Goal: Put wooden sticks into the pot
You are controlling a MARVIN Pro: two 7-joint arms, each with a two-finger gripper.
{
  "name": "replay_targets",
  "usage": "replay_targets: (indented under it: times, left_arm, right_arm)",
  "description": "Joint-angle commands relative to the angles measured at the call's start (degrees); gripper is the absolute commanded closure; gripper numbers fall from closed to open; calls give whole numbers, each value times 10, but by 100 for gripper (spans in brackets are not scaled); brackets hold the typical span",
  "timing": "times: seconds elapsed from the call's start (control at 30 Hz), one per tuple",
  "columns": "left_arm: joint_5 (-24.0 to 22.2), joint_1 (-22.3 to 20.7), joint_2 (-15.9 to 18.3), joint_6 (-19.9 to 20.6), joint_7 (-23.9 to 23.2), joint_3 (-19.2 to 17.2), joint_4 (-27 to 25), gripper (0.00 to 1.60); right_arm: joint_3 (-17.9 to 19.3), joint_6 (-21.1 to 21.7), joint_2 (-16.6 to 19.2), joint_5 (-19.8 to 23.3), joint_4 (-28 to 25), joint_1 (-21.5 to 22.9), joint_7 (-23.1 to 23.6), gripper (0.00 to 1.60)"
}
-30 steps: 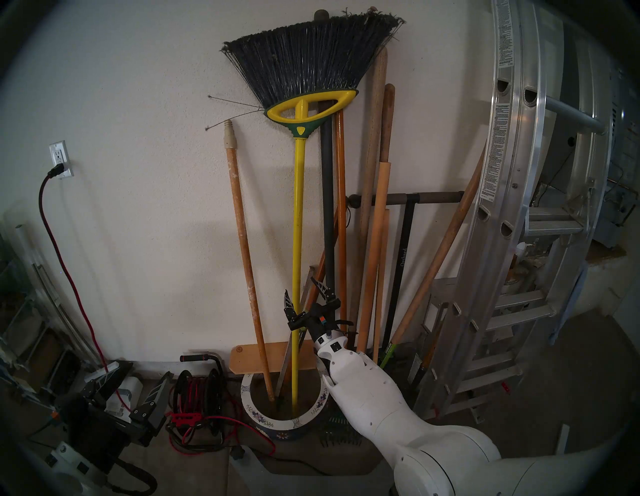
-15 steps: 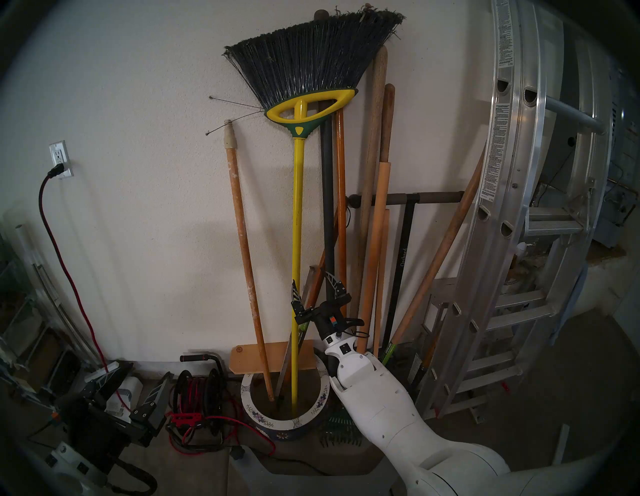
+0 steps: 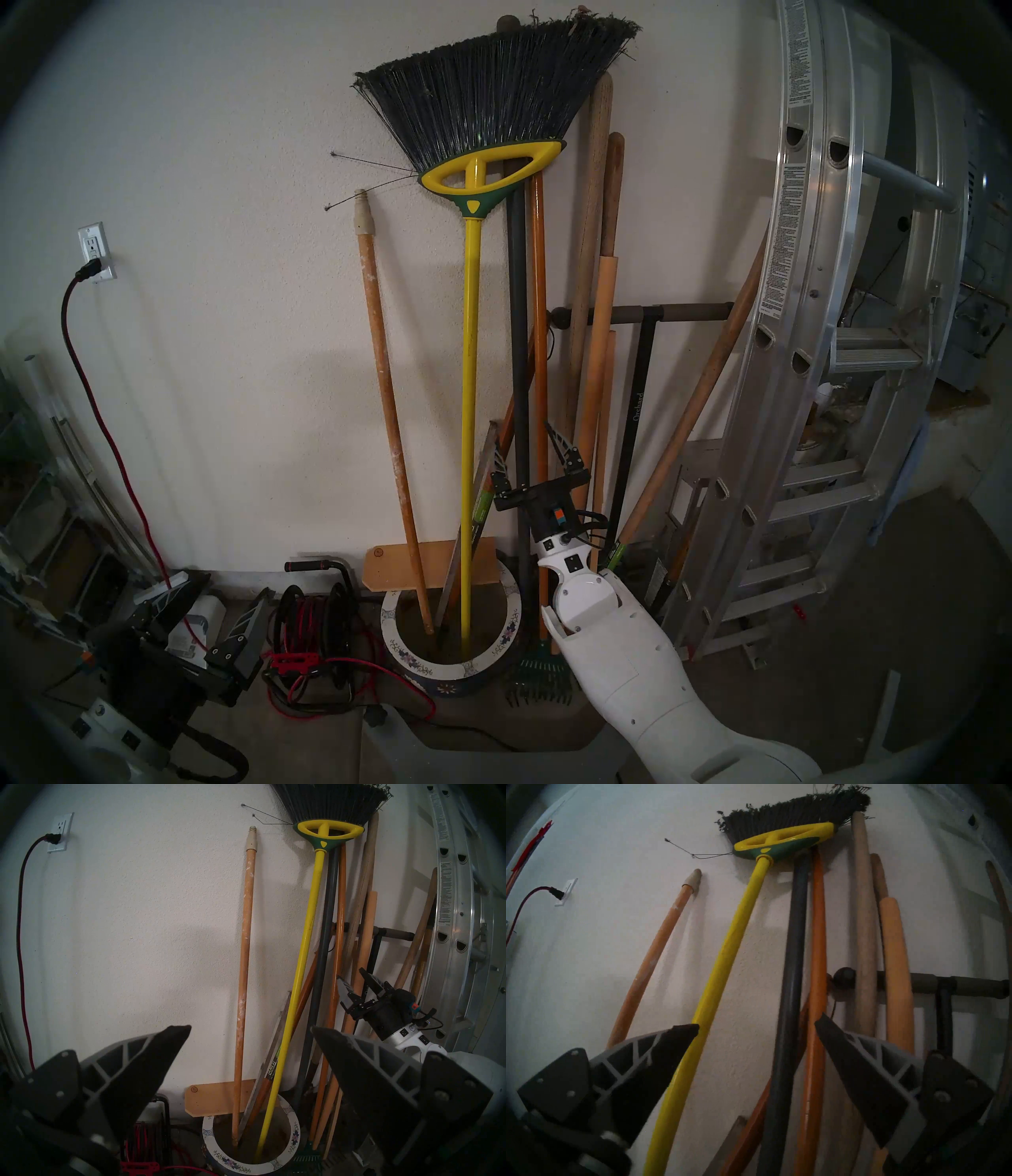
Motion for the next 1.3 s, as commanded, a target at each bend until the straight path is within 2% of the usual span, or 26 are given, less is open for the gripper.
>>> replay_targets:
  times: [0.0,0.23,0.37,0.6,0.87,1.27]
  left_arm:
    - [-1,0,-2,0,1,1,-5,0]
    - [0,-1,-4,1,0,1,-5,0]
    - [1,-1,-6,1,-1,1,-5,0]
    - [1,-2,-7,2,-3,0,-5,0]
    - [2,-4,-10,4,-4,0,-5,0]
    - [4,-5,-12,5,-7,-1,-5,0]
  right_arm:
    - [19,39,29,-3,-71,-54,-5,0]
    - [35,104,43,3,-124,-83,8,0]
    - [40,133,47,12,-121,-83,21,0]
    - [52,160,51,27,-80,-65,41,0]
    - [64,165,53,42,-28,-31,60,0]
    - [75,170,56,55,71,44,89,0]
